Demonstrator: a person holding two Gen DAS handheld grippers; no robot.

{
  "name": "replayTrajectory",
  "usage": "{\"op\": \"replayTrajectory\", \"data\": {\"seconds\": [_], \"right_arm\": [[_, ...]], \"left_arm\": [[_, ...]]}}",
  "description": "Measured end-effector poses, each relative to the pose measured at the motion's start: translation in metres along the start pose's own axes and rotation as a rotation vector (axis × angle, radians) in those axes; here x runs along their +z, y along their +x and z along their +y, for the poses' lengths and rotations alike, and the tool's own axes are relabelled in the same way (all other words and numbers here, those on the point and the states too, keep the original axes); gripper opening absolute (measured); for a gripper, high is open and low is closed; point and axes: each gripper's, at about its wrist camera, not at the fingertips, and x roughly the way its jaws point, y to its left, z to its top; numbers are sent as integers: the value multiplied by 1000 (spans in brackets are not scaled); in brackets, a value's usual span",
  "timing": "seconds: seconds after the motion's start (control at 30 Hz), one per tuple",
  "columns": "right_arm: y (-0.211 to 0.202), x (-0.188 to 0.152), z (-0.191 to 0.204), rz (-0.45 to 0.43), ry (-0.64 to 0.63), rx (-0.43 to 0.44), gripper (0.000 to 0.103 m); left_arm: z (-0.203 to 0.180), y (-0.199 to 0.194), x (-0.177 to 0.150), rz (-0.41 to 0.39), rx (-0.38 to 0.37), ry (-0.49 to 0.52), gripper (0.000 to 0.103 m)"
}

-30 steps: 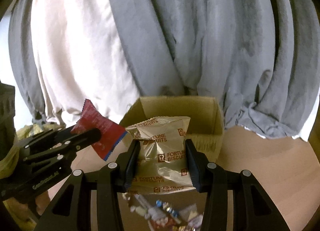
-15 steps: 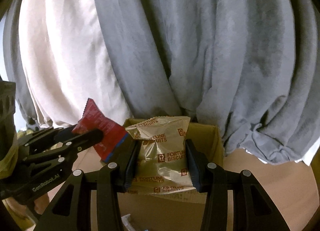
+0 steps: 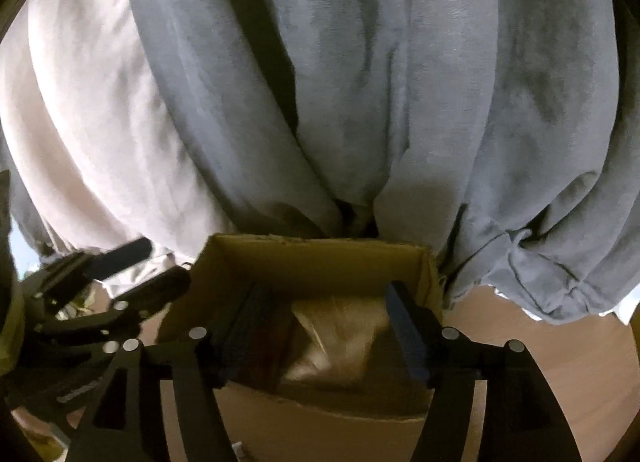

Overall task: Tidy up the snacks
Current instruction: 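Carry both snacks over the cardboard box and open both tools to drop them, then grasp a gold foil candy with the left tool while the right grasps a blue one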

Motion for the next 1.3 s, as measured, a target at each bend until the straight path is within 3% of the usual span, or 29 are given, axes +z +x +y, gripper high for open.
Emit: {"op": "replayTrajectory", "data": {"seconds": [0.27,0.63,0.83,1.3], "right_arm": [[-37,-19,12,-43,-40,-42,66],[-90,-62,29,-94,-46,-16,66],[-92,-92,36,-55,-62,-11,66],[-63,-163,32,157,-62,28,66]], "left_arm": [[-10,-49,-18,-75,38,13,72],[-24,-108,-53,-128,57,17,74],[-28,-117,-86,-87,89,23,74],[-33,-98,-168,133,87,-54,74]]}}
